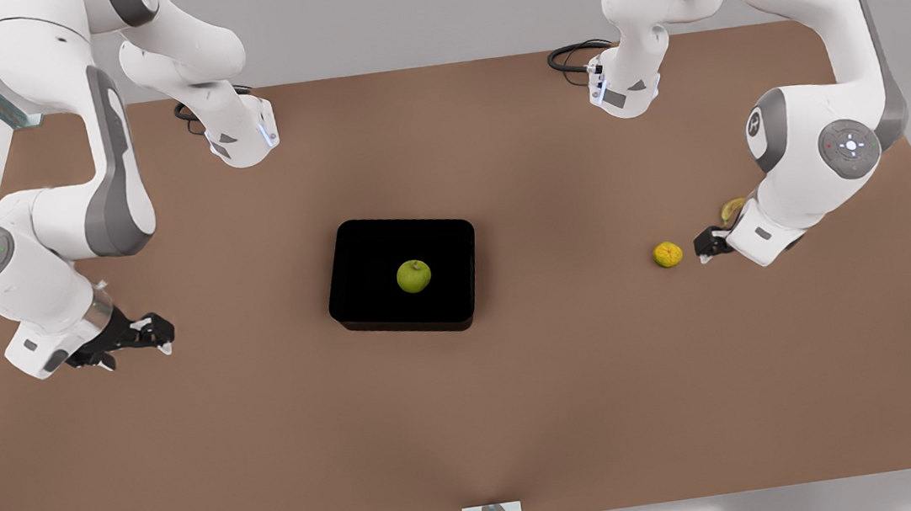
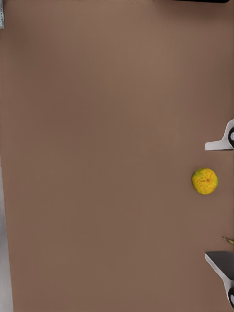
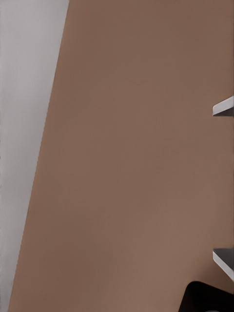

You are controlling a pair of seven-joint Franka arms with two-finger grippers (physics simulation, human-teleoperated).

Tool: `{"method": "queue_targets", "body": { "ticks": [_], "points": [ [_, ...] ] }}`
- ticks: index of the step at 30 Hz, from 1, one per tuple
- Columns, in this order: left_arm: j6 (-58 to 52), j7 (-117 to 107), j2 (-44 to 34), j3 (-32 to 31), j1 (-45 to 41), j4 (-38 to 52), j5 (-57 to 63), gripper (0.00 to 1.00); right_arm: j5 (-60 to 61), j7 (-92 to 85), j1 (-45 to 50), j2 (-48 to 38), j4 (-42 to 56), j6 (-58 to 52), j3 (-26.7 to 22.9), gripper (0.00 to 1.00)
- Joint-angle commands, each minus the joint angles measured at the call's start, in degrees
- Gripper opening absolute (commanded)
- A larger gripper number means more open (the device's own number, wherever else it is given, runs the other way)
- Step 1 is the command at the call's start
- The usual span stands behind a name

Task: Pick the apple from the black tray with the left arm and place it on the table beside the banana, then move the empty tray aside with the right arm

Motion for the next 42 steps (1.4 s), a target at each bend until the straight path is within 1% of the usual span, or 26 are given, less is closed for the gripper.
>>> {"method": "queue_targets", "body": {
  "ticks": [1, 2, 3, 4, 5, 7, 8, 9, 10, 11, 12, 13, 14, 16, 17, 18, 20, 23, 25, 28, 30, 32, 39, 42],
  "points": [
    [2.3, -0.1, 0.0, 0.0, 0.0, 0.0, 0.5, 1.0, 0.4, -5.5, 0.1, 0.4, 0.2, 2.0, 0.0, 1.0],
    [2.5, -0.1, 0.4, 0.0, -1.3, 1.7, 0.4, 1.0, 0.3, -5.6, 0.0, 0.4, 0.2, 2.1, 0.0, 1.0],
    [0.3, -0.5, 3.1, -0.1, -4.6, 5.7, 0.8, 1.0, 0.3, -5.5, 0.0, 0.4, 0.2, 2.1, 0.0, 1.0],
    [-0.2, -5.7, 3.0, -0.1, -12.9, 5.8, 1.5, 1.0, 0.3, -5.5, 0.1, 0.4, 0.2, 2.1, 0.0, 1.0],
    [-0.2, -16.1, 3.0, 0.0, -21.3, 6.0, 4.2, 1.0, 0.3, -5.5, 0.1, 0.4, 0.2, 2.1, 0.0, 1.0],
    [-0.1, -25.5, 3.1, -0.1, -22.8, 5.7, 0.0, 1.0, 0.4, -5.5, 0.1, 0.4, 0.2, 2.1, 0.0, 1.0],
    [-0.2, -31.2, 3.2, -0.1, -26.5, 6.1, 0.2, 1.0, 0.4, -5.5, 0.1, 0.4, 0.2, 2.1, 0.0, 1.0],
    [-0.2, -39.4, 5.5, 0.0, -30.7, 6.7, 0.1, 1.0, 0.4, -5.5, 0.1, 0.4, 0.2, 2.1, 0.0, 1.0],
    [-0.2, -52.3, 9.1, -0.1, -33.4, 9.6, 0.0, 1.0, 0.3, -5.5, 0.1, 0.4, 0.2, 2.1, 0.0, 1.0],
    [1.2, -57.5, 12.9, -0.2, -34.9, 11.8, -0.7, 1.0, 0.3, -5.5, 0.1, 0.4, 0.2, 2.1, 0.0, 1.0],
    [1.7, -61.0, 17.3, -1.9, -36.1, 16.0, -0.6, 1.0, 0.3, -5.5, 0.1, 0.4, 0.2, 2.1, 0.0, 1.0],
    [1.7, -66.4, 25.1, -1.9, -38.3, 25.3, -0.5, 1.0, 0.2, -5.5, 0.1, 0.4, 0.2, 2.1, 0.0, 1.0],
    [3.3, -68.0, 28.9, -1.8, -39.4, 29.0, 0.7, 1.0, 0.3, -5.6, 0.1, 0.4, 0.2, 2.1, 0.0, 1.0],
    [8.3, -69.2, 31.4, -1.8, -39.7, 29.0, 0.8, 1.0, 0.2, -5.6, 0.1, 0.4, 0.2, 2.1, 0.0, 1.0],
    [12.6, -70.6, 32.8, -1.7, -39.7, 29.0, 0.9, 1.0, 0.2, -5.5, 0.1, 0.4, 0.2, 2.1, 0.1, 1.0],
    [15.5, -73.5, 34.9, -1.6, -39.8, 30.5, 2.7, 1.0, 0.2, -5.5, 0.1, 0.4, 0.2, 2.1, 0.1, 1.0],
    [15.4, -74.3, 37.3, -1.3, -42.3, 30.6, 5.6, 1.0, 0.2, -5.5, 0.1, 0.4, 0.2, 2.1, 0.1, 1.0],
    [15.7, -75.7, 39.4, -1.2, -44.2, 30.2, 6.0, 1.0, 0.2, -5.6, 0.1, 0.4, 0.2, 2.1, 0.0, 1.0],
    [15.7, -75.7, 40.2, -1.3, -45.3, 29.7, 8.5, 1.0, 0.2, -5.6, 0.1, 0.4, 0.2, 2.1, 0.1, 1.0],
    [16.0, -76.0, 40.5, -1.3, -47.0, 29.0, 8.6, 1.0, 0.2, -5.6, 0.1, 0.4, 0.2, 2.1, 0.1, 1.0],
    [19.7, -76.7, 40.5, -1.2, -48.2, 25.4, 10.1, 1.0, 0.1, -5.6, 0.1, 0.4, 0.2, 2.1, 0.1, 1.0],
    [22.9, -79.9, 40.5, -1.2, -48.4, 25.5, 11.0, 1.0, 0.1, -5.6, 0.1, 0.4, 0.2, 2.1, 0.1, 1.0],
    [24.9, -79.6, 40.5, -1.2, -48.5, 22.2, 14.0, 1.0, 0.1, -5.6, 0.1, 0.4, 0.2, 2.1, 0.1, 1.0],
    [29.0, -81.7, 40.6, -1.2, -48.9, 21.8, 14.0, 1.0, 0.1, -5.6, 0.1, 0.4, 0.2, 2.1, 0.1, 1.0]
  ]
}}
